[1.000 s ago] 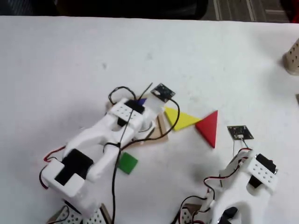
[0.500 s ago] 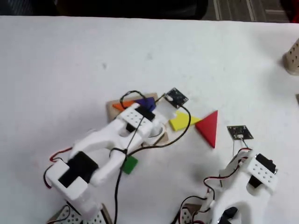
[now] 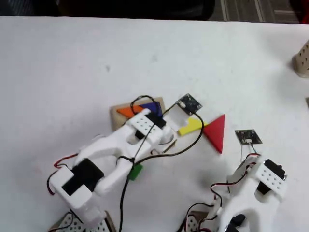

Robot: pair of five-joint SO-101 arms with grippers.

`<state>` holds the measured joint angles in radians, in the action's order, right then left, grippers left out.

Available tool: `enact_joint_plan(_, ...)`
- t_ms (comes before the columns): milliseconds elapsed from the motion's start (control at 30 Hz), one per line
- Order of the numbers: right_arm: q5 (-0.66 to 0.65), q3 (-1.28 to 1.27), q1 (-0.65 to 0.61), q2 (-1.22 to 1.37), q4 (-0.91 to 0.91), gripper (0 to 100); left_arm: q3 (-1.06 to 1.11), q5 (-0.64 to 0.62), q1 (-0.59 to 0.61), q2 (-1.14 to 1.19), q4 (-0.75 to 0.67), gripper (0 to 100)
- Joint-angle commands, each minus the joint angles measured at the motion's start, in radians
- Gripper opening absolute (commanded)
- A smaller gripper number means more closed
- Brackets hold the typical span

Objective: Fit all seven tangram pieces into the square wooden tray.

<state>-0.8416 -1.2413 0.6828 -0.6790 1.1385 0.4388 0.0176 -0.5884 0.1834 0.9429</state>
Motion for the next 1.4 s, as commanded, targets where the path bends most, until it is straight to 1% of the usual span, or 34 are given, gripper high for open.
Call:
enact_joint_plan(0, -0.014, 0.003, -0.012, -0.022, -0.010, 1.6, -0.058, -0.006, 0.064, -0.064, 0.066, 2)
enact_joint_plan(67, -0.014, 0.003, -0.012, -0.022, -0.010, 1.6, -0.048, -0.003, 0.074, -0.104, 0.086, 2)
enact_joint_plan(133, -0.014, 0.003, -0.012, -0.022, -0.010, 1.6, -0.017, -0.002, 0.087, -0.140, 0.075, 2)
enact_joint_plan(333, -0.014, 0.003, -0.012, -0.022, -0.010, 1.6, 0.063, -0.009, 0.119, -0.157, -0.068, 2)
enact_joint_plan(500, -0.014, 0.003, -0.012, -0.022, -0.010, 1.6, 0.051, -0.012, 0.107, -0.085, -0.129, 2)
enact_joint_plan(533, -0.014, 0.003, -0.012, -0.024, -0.010, 1.6, 0.038, -0.031, 0.107, -0.062, -0.137, 2)
enact_joint_plan(633, -0.014, 0.003, -0.012, -0.024, -0.010, 1.6, -0.012, -0.115, 0.108, -0.008, -0.124, 2)
enact_joint_plan(667, -0.014, 0.003, -0.012, -0.024, -0.010, 1.6, -0.029, -0.124, 0.108, 0.002, -0.109, 2)
enact_joint_plan(733, -0.014, 0.003, -0.012, -0.024, -0.010, 1.6, -0.046, -0.123, 0.108, 0.015, -0.091, 2)
enact_joint_plan(1100, -0.015, 0.003, -0.012, -0.024, -0.010, 1.6, -0.052, -0.129, 0.119, 0.013, -0.094, 2)
enact_joint_plan(1367, -0.015, 0.003, -0.012, -0.024, -0.010, 1.6, -0.095, -0.129, 0.248, 0.024, -0.098, 2)
